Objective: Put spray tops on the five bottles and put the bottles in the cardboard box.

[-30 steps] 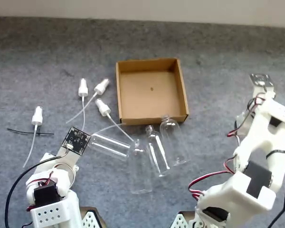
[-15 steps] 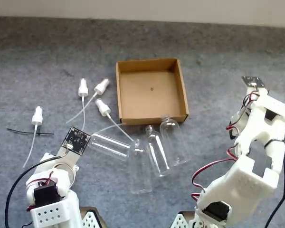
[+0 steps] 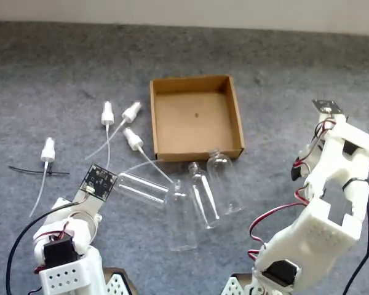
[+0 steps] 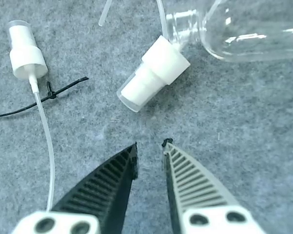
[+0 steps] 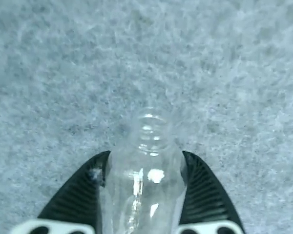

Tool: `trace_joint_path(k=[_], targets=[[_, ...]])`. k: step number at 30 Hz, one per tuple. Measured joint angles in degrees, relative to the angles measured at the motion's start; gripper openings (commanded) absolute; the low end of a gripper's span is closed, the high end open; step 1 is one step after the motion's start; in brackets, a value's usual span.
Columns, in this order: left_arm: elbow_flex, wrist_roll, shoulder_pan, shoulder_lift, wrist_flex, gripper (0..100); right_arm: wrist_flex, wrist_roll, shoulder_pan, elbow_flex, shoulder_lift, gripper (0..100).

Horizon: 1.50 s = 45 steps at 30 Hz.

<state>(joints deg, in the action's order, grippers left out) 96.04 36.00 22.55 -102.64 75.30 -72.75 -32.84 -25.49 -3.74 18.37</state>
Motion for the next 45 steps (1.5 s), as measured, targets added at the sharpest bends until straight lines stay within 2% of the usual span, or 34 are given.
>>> trace_joint_path(k=[4,6,9,13,19,24,33,39,45], targets=[[-0.62,0.0,0.0,0.53,-4.31,10,-3.87,0.0,0.35,0.62,-5.8,0.4],[-2.37,-2.2,0.0,0.62,-6.15,15,-6.42,0.0,1.85,0.62,-10.73,0.4],[-7.91,-4.66,1.41,0.7,-8.44,20,-7.91,0.0,5.1,0.18,-19.96,0.4],[-18.81,-5.01,4.04,9.49,-8.26,17,-8.09,0.0,9.41,-8.09,-34.37,0.4],[-45.98,-10.11,3.69,39.38,-3.52,17,-2.81,-0.18,12.75,-24.7,-52.22,0.4],[-76.57,-17.05,-1.49,72.88,4.75,17,-3.96,-6.07,13.19,-28.04,-54.24,0.4],[-126.86,-25.14,-9.05,127.65,12.92,17,-4.13,-6.86,13.36,-28.31,-54.59,0.4],[-155.16,-31.47,-10.81,152.0,17.05,17,-4.13,-6.86,15.47,-28.31,-54.59,0.4],[-177.23,-34.73,-10.9,169.14,19.25,17,-4.22,-6.86,16.79,-28.31,-54.59,0.4]])
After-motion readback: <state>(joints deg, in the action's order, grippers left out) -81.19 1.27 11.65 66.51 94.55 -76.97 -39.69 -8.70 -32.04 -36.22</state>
